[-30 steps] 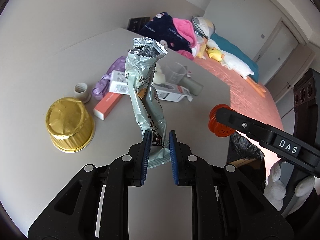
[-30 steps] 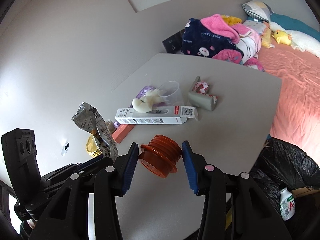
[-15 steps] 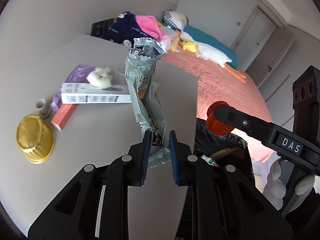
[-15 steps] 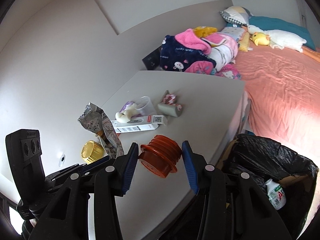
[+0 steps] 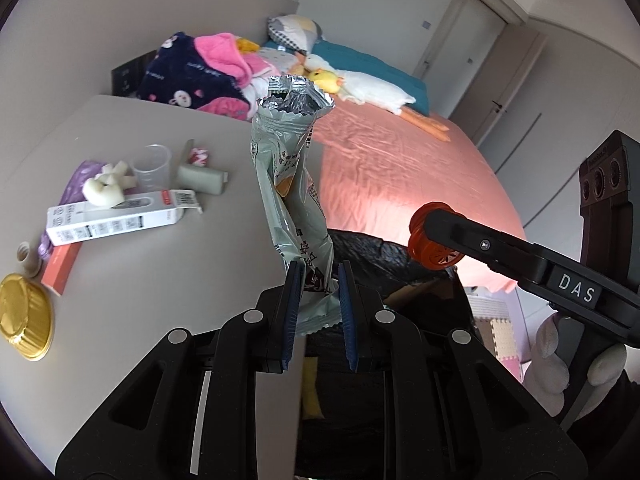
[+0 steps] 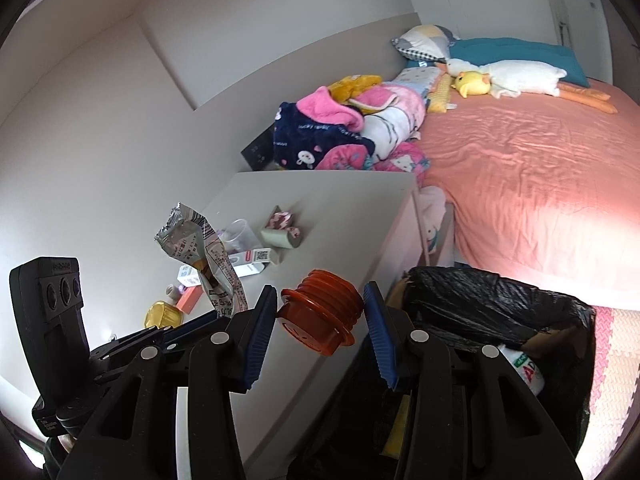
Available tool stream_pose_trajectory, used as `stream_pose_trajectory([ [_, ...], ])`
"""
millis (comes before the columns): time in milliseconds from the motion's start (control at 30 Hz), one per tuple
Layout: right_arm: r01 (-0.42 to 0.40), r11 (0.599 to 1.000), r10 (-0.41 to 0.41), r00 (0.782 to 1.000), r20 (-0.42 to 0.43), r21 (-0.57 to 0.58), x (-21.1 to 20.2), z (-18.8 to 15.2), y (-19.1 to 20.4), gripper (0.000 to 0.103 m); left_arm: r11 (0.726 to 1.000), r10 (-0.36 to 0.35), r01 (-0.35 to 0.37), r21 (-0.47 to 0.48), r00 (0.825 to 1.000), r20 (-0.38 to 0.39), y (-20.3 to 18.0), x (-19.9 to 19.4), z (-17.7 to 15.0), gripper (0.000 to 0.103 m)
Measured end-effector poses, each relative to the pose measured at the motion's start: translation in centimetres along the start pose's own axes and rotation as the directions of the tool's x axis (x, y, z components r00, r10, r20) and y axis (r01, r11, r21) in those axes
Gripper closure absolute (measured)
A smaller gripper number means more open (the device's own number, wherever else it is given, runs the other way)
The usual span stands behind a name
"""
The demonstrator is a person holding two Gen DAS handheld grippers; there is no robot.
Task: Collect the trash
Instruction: 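Drop the wrapper and orange cap into the trash bag with both tools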
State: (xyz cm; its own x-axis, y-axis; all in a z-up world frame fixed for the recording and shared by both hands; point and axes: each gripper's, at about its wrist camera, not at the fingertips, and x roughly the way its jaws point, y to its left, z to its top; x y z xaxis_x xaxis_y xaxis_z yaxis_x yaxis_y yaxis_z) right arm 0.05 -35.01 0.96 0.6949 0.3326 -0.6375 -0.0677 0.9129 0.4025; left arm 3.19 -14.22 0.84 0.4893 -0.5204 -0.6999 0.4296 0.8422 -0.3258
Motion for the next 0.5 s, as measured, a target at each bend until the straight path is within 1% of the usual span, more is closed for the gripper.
stream_pose_trajectory([
  [300, 0.051, 0.997, -0.054, 0.997, 0.058, 0.063, -3.0, -0.2, -2.9, 0.056, 0.994, -0.079, 0.082, 0.075, 0.996, -0.047, -3.5, 1.6, 0.2, 0.084],
  [467, 0.070, 0.993, -0.077, 0.994, 0.080, 0.091, -4.2, -0.4, -4.1, 0.056, 0.986, -0.118, 0.125, 0.112, 0.990, -0.071, -5.1, 2.2, 0.1, 0.084],
  [500, 0.072, 0.993, -0.080, 0.993, 0.083, 0.094, -4.3, -0.3, -4.3, 0.056, 0.983, -0.137, 0.145, 0.114, 0.987, -0.079, -5.3, 2.3, 0.1, 0.084],
])
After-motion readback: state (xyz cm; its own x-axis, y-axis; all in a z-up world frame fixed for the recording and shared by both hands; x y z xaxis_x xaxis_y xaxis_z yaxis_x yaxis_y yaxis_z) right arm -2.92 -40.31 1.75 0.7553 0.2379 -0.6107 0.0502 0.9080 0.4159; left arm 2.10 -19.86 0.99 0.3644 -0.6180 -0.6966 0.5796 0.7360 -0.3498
